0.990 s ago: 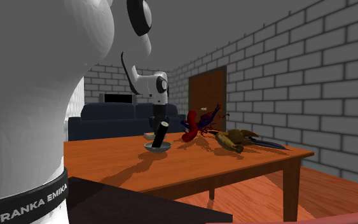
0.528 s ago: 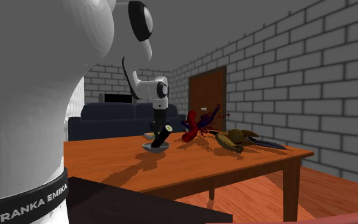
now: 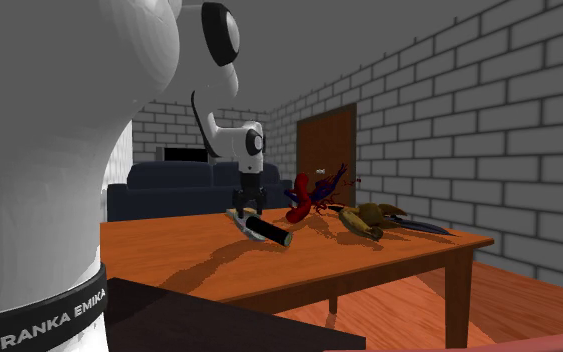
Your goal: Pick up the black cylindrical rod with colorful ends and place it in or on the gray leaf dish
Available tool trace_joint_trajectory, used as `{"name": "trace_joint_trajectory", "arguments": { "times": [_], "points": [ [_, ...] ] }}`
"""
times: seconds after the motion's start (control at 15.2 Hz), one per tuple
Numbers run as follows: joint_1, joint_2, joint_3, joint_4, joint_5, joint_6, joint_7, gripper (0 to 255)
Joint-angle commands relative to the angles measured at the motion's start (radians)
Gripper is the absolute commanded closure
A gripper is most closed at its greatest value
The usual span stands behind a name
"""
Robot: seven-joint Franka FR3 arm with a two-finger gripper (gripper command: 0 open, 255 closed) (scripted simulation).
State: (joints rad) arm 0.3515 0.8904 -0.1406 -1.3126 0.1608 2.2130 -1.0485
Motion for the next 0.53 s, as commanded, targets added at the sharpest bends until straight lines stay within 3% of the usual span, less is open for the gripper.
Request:
{"name": "trace_joint_trajectory", "arguments": {
  "times": [0.0,0.46],
  "points": [
    [0.0,0.0,0.0,0.0,0.0,0.0,0.0,0],
    [0.004,-0.08,-0.008,-0.009,-0.009,-0.071,0.004,0]
  ]
}}
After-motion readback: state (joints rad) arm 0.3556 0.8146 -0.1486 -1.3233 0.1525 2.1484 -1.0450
